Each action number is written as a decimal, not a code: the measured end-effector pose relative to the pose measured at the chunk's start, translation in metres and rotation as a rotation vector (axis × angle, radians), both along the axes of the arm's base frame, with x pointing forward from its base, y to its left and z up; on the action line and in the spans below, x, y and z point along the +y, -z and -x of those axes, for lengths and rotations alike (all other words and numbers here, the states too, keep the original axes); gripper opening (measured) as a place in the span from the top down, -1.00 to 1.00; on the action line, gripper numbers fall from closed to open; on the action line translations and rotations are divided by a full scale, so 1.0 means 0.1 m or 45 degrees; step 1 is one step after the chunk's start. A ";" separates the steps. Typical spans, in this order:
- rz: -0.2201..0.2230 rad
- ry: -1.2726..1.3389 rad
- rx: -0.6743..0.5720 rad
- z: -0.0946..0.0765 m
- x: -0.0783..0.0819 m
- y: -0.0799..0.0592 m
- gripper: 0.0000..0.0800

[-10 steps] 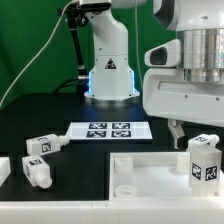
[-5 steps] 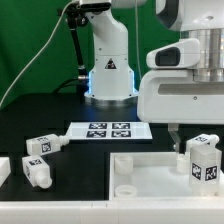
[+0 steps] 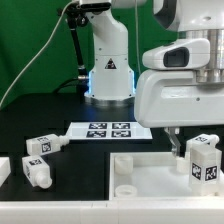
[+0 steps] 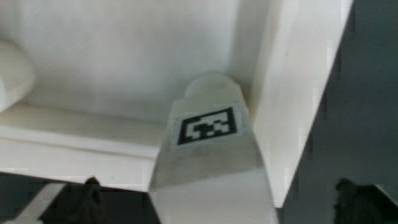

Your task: Assemble one leg

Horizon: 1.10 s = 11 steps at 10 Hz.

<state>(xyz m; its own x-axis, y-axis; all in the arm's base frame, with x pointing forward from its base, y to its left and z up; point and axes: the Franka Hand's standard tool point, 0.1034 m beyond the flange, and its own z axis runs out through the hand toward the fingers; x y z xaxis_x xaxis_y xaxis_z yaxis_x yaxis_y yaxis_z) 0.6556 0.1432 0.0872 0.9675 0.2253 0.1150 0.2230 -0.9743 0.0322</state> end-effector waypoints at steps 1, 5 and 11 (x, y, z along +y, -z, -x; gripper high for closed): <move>0.007 -0.029 0.000 0.00 -0.01 0.00 -0.41; 0.001 0.017 -0.001 0.00 -0.01 0.00 0.30; -0.077 0.636 -0.003 0.00 0.00 0.00 0.30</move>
Offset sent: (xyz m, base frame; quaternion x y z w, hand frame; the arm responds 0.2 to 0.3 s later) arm 0.0000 0.0000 0.0000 0.0000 0.0000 0.0000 1.0000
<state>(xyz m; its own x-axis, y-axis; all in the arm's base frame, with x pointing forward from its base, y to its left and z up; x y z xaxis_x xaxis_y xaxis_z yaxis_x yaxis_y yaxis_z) 0.6553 0.1430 0.0868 0.9550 -0.2728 0.1162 -0.2714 -0.9621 -0.0277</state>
